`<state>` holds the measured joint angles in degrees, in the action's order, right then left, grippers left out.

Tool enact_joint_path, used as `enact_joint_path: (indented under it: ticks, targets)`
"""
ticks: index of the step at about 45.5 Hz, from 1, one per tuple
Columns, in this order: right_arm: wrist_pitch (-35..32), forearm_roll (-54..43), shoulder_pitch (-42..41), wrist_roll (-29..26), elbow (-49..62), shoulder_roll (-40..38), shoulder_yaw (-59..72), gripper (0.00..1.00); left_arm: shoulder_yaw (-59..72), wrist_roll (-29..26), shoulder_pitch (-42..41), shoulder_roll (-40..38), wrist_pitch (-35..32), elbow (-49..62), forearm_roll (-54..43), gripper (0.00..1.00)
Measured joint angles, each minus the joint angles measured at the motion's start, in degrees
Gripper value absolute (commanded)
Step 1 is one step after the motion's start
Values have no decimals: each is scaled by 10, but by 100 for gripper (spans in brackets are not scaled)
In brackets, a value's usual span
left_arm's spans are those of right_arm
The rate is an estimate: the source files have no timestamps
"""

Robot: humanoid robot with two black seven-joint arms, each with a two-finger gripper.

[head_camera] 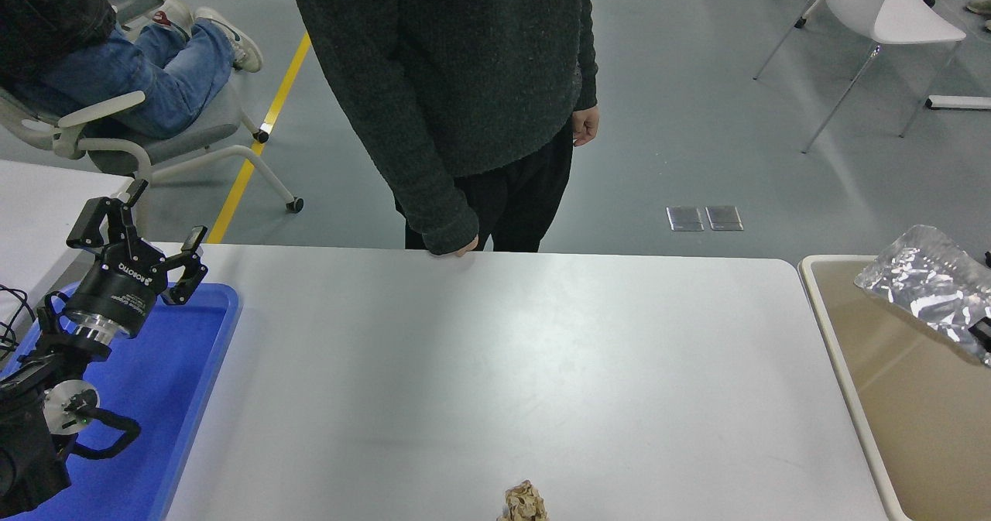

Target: Clean the table surface

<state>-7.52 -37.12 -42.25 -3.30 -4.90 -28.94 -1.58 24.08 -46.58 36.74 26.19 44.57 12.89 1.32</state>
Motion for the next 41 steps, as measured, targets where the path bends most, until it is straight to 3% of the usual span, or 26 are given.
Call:
enact_joint_path:
  ticks: [41]
  targets:
    - [1, 52, 41, -16, 6, 38, -2, 0, 0, 0, 0, 0, 0, 0, 0, 100]
